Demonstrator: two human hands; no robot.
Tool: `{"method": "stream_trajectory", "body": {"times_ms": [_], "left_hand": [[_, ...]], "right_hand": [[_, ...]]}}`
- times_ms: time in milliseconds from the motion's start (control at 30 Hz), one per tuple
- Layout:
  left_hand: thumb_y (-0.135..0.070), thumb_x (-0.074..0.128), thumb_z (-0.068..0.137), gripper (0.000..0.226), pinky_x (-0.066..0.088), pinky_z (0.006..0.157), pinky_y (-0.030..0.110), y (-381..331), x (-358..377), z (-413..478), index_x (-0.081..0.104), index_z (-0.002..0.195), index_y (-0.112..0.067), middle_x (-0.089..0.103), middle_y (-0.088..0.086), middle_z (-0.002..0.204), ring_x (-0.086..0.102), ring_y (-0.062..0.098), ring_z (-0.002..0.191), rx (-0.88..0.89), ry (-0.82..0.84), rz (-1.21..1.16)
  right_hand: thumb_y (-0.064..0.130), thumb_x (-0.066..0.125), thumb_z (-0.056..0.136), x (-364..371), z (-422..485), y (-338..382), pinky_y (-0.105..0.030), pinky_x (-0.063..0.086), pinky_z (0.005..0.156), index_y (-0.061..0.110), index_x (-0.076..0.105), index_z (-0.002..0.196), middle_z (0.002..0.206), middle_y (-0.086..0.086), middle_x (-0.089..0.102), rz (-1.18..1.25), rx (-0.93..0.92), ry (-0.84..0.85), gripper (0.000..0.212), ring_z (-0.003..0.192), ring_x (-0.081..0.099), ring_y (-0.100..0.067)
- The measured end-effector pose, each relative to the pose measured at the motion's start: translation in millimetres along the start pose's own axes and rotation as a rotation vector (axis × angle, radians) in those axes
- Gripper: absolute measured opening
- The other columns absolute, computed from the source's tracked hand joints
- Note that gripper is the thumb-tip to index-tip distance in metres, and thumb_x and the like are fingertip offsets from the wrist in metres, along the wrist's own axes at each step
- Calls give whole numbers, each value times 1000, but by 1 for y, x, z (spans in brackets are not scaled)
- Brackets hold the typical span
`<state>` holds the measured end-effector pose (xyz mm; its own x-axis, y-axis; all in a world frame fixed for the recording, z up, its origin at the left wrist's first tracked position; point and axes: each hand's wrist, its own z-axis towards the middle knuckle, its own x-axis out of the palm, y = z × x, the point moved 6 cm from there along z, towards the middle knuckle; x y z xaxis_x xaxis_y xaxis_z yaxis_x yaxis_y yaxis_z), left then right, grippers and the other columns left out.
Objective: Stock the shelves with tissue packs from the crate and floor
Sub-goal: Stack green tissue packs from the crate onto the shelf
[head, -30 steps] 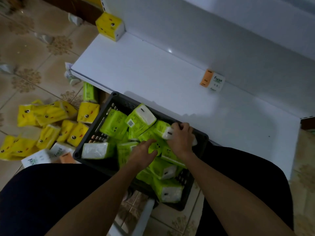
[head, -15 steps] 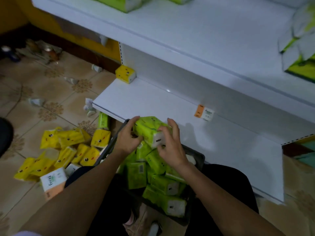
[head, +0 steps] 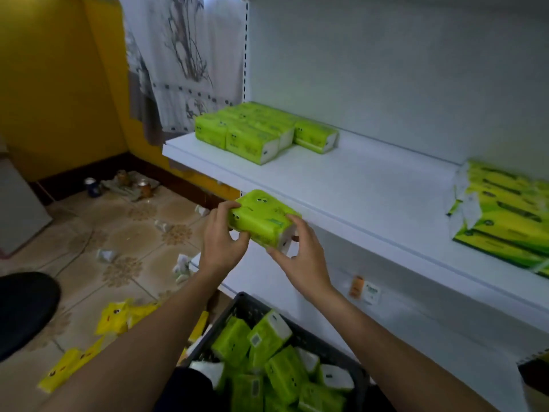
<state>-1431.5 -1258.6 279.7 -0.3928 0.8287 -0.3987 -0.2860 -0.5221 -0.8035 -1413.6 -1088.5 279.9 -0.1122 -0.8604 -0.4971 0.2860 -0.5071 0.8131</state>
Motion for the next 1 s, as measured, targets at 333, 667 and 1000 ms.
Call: {"method": "stream_trajectory", "body": {"times_ms": [333, 667, 1000], "left_hand": [[-36, 45, 94, 46, 41, 87, 39, -48, 62, 94, 38, 138, -24, 62, 13, 115, 52, 31, 113, 120, 243, 140], [-69, -2, 61, 94, 17, 112, 45, 14, 94, 125, 34, 139, -29, 27, -3, 149, 18, 17, 140, 128, 540, 656], [-95, -2, 49, 109, 2, 116, 37, 20, 89, 119, 30, 139, -41, 21, -12, 152, 10, 10, 142, 164, 464, 594]], "right_hand": [[19, 74, 73, -81, 83, -8, -29, 39, 91, 16, 43, 131, 127, -9, 53, -177, 101, -154, 66, 117, 50, -26], [11, 58, 85, -79, 149, -47, -37, 46, 87, 22, 40, 135, 124, -11, 39, -382, 203, -212, 55, 108, 54, -34], [-7, 43, 85, -44, 203, -48, -35, 42, 94, 21, 38, 141, 118, -15, 50, -129, 230, -279, 63, 107, 54, -31]]}}
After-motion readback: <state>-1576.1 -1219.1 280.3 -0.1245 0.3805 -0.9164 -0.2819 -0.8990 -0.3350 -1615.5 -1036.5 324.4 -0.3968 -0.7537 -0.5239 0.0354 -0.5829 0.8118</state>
